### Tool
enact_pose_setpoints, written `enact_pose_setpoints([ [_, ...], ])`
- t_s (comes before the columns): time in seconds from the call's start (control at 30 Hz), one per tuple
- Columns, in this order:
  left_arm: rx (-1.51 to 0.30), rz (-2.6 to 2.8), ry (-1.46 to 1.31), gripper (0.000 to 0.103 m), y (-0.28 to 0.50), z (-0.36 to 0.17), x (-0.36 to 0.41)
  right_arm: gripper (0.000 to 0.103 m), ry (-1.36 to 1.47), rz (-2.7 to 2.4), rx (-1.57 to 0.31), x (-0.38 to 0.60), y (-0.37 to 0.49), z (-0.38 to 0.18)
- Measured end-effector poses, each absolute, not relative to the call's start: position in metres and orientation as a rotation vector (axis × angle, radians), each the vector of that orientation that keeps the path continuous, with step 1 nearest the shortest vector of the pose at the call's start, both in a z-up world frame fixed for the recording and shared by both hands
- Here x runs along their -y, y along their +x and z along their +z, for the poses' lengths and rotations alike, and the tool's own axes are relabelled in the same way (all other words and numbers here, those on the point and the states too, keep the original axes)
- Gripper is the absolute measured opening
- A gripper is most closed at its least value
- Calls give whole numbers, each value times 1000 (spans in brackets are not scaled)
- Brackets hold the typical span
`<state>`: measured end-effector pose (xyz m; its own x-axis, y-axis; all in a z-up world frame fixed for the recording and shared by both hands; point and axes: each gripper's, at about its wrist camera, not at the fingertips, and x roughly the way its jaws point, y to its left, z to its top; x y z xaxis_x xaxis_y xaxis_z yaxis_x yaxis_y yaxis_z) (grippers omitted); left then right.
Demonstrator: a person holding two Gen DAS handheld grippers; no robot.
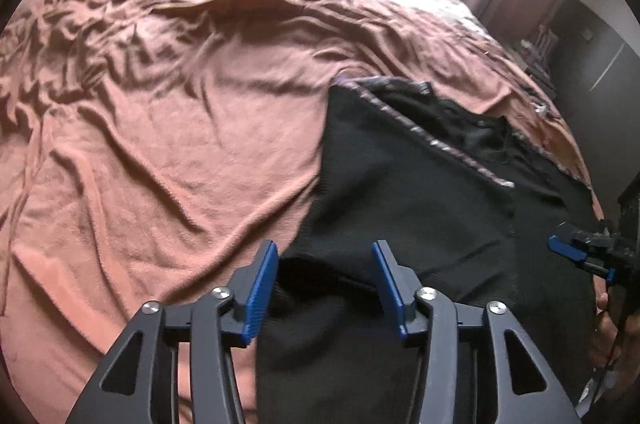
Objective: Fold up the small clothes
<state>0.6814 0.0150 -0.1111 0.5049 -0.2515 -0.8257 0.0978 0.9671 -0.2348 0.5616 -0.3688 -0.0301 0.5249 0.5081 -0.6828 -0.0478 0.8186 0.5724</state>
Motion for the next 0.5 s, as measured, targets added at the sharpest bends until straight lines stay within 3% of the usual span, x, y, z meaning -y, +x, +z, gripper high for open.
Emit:
enact_pose_setpoints([
  [0.2, -974, -238, -171, 58, 659, -83, -2, 69, 522, 473, -788, 388, 504, 15],
  [0.3, -930, -246, -151, 67, 643, -68, 5, 69, 517, 504, -728, 405, 472, 25],
  [0.5, -837, -256, -108, 81, 609, -40, 22, 69, 471, 435, -785, 434, 427, 28],
])
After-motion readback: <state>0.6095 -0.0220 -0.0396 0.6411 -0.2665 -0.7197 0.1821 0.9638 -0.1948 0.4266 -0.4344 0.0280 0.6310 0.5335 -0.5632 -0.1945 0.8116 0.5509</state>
